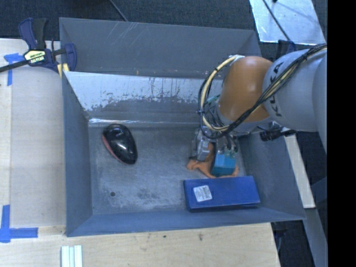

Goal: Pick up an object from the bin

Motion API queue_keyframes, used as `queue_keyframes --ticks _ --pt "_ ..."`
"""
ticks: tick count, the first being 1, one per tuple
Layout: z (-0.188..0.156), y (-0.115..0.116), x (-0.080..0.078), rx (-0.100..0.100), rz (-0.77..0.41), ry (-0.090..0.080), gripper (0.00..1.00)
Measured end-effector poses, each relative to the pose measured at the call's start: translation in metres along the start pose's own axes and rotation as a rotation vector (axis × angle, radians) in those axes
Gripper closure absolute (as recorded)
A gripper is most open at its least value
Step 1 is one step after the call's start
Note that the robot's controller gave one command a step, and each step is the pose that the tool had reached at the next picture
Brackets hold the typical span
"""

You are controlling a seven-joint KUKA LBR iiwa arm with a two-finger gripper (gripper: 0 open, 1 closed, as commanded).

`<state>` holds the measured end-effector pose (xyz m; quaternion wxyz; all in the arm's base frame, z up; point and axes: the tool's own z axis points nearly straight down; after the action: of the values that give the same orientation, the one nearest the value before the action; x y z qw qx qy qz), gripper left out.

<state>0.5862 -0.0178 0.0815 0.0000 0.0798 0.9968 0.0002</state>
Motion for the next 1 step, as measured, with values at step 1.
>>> queue_keyframes --ticks 1 --pt "0.0003 -0.0001 0.0004 0.000 0.000 0.001 0.00"
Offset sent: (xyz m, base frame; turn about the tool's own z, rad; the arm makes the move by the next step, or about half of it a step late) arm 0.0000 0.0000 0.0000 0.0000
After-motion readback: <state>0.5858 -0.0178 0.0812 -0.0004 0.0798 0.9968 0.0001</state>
